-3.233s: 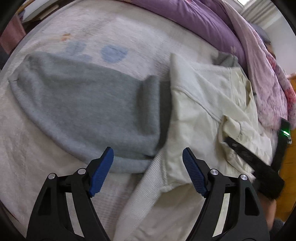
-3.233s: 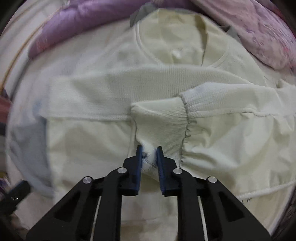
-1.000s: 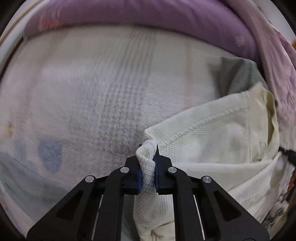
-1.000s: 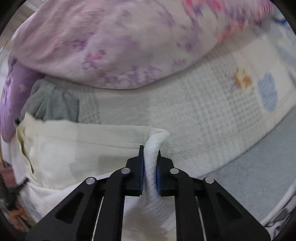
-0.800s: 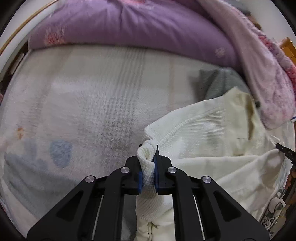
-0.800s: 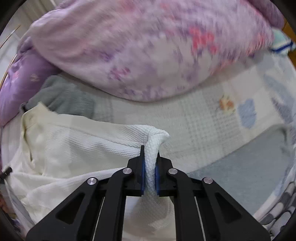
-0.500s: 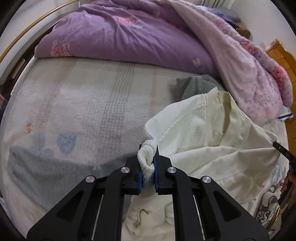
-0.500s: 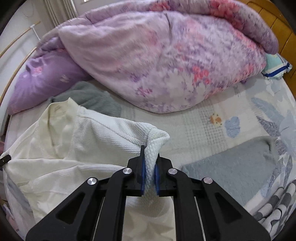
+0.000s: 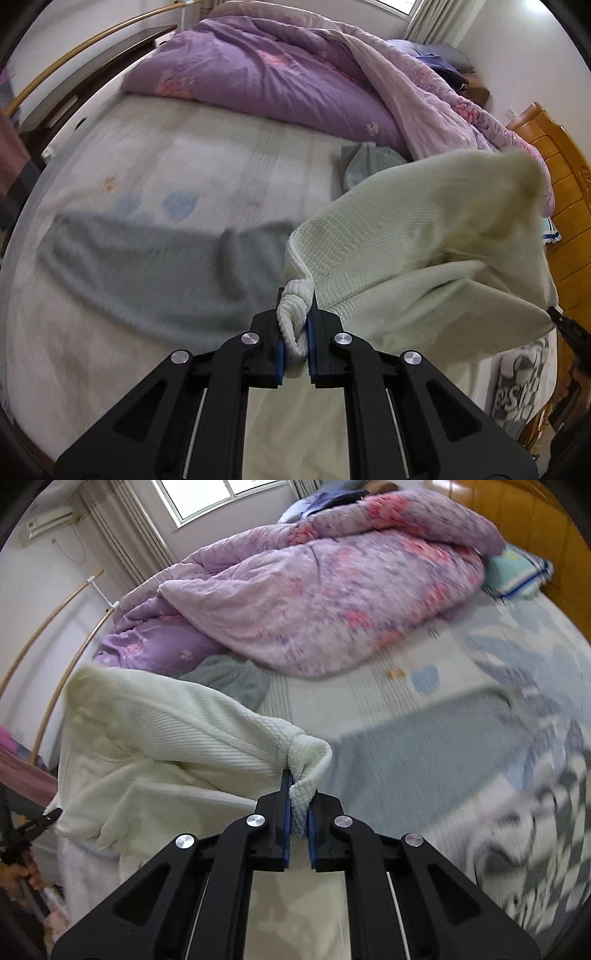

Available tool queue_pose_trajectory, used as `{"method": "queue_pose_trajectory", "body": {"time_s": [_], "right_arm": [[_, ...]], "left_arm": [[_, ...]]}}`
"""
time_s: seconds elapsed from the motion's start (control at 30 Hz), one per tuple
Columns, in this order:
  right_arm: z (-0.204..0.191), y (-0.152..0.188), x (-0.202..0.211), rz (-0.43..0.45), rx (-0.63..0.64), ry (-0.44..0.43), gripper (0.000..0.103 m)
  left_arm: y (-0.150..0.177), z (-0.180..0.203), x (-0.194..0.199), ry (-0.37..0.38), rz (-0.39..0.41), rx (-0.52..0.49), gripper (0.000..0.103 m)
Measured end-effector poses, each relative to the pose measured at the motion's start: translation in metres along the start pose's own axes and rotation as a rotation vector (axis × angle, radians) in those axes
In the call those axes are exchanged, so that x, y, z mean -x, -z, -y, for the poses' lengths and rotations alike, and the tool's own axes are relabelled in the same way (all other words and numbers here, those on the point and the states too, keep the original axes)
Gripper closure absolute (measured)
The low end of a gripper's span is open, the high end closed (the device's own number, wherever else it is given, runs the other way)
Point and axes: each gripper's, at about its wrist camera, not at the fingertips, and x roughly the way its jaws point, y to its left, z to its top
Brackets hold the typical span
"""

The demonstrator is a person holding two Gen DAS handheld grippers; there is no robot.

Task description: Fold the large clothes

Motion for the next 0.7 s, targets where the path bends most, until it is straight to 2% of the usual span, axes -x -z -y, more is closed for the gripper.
{"method": "queue_pose_trajectory", "body": {"time_s": [0.1,0.2,0.3,0.33,0.4,0.47,0.5,0.57,0.6,0.63,0.7], "right_arm": [[0.023,0.044,0.023,-0.051,-0.037,-0.004,0.097],[0.046,0.093,0.027,-0.13,-0.079,0.02,0.097],[0.07,0.138,0.011,-0.234,-0.142,0.044,0.096],[0.077,0.155,0.001,-0.272,-0.141,0.062,0.096],[0.089,0.177,-0.02,-0.374,-0.157,0.109,0.094],[0.094,0.188,-0.022,-0.358,-0.156,0.127,0.092],[0.094,0.191,-0.022,-0.367,-0.146,0.145,0.087],[0.09,0.196,-0.014,-0.394,-0.125,0.191,0.076],[0.088,0.198,-0.01,-0.398,-0.125,0.186,0.072],[0.086,0.201,-0.002,-0.415,-0.145,0.178,0.069],[0.084,0.206,0.009,-0.417,-0.201,0.138,0.06]], "left_arm": [[0.042,-0.017,0.015,-0.005,-0.044,0.032,0.095],[0.085,-0.033,0.018,-0.014,-0.104,0.071,0.095],[0.132,-0.048,0.008,-0.027,-0.183,0.102,0.094],[0.151,-0.052,0.0,-0.019,-0.231,0.108,0.094],[0.188,-0.05,-0.015,-0.042,-0.298,0.08,0.094],[0.208,-0.052,-0.021,-0.052,-0.313,0.056,0.093],[0.214,-0.054,-0.02,-0.063,-0.307,0.069,0.09],[0.221,-0.065,-0.013,-0.028,-0.295,0.164,0.077],[0.224,-0.072,-0.005,-0.024,-0.283,0.224,0.054],[0.227,-0.075,0.001,-0.031,-0.271,0.249,0.045],[0.235,-0.081,0.016,0.001,-0.259,0.312,0.043]]}}
